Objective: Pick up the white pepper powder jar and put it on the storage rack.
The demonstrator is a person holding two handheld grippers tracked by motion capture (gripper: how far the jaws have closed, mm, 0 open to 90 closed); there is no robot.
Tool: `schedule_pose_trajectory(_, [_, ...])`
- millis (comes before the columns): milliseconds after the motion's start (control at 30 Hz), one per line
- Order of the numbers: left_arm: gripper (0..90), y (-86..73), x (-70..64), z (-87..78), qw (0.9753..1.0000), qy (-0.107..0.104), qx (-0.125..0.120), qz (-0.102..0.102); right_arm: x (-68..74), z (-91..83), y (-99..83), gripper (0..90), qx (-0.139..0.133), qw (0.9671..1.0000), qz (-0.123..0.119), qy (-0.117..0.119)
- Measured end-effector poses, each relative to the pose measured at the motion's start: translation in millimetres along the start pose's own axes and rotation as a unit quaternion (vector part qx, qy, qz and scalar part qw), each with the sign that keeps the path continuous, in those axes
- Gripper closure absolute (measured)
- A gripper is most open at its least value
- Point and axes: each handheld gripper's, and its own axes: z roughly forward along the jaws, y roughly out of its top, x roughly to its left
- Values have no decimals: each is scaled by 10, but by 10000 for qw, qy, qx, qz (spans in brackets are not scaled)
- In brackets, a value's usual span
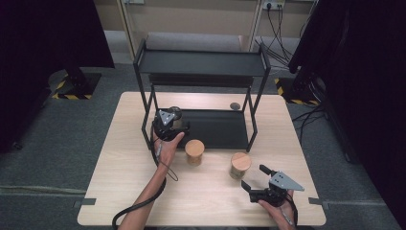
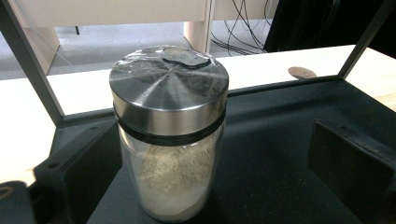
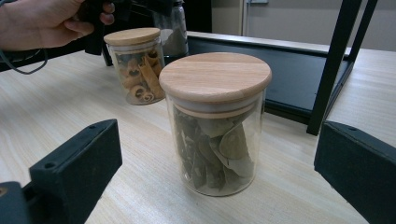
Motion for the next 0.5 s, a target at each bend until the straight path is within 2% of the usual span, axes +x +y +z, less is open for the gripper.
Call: schedule_pose_trajectory(500, [34, 9, -28, -155, 9999, -88, -50, 19, 2, -1, 0, 13, 0, 10000, 0, -4])
